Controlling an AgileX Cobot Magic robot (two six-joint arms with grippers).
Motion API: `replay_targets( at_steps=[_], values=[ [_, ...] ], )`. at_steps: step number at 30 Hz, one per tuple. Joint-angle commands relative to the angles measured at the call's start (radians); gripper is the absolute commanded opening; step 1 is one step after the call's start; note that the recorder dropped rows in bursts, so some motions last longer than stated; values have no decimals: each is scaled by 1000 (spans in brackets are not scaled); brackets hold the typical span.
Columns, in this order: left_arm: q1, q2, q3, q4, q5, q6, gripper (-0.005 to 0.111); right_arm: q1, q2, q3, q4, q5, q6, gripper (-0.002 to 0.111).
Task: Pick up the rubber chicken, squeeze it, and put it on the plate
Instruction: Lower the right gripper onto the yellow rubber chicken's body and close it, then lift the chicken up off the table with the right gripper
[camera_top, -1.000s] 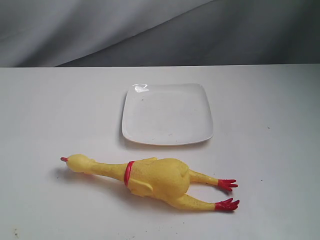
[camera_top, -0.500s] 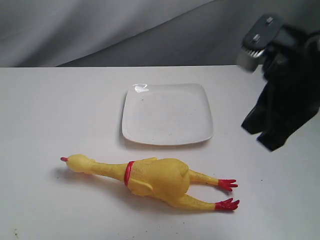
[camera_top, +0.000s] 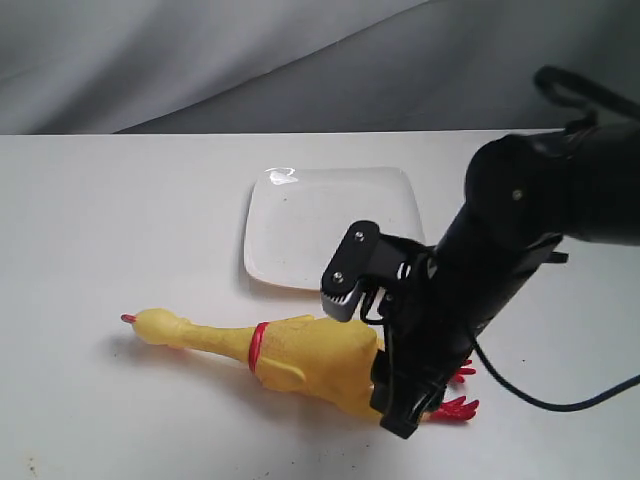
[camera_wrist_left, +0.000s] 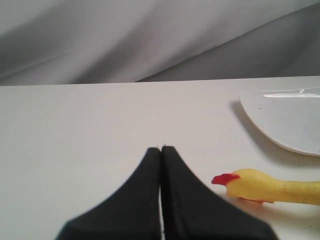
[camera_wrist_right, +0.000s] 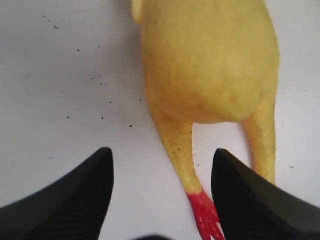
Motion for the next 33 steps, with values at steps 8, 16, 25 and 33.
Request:
replay_targets(
  at_steps=[8,16,25,33],
  values=[
    [2,-2,4,-7,-5,-2,1,48,151,1,-49,-125,65,50],
    [2,-2,4,-7,-5,-2,1,48,184,1,-51,-153,65,44],
    [2,-2,4,-7,-5,-2,1,48,195,1,-93,-161,82,3],
    [2,-2,4,-7,-5,-2,1,48,36,1,-160,-72,123,0]
  ],
)
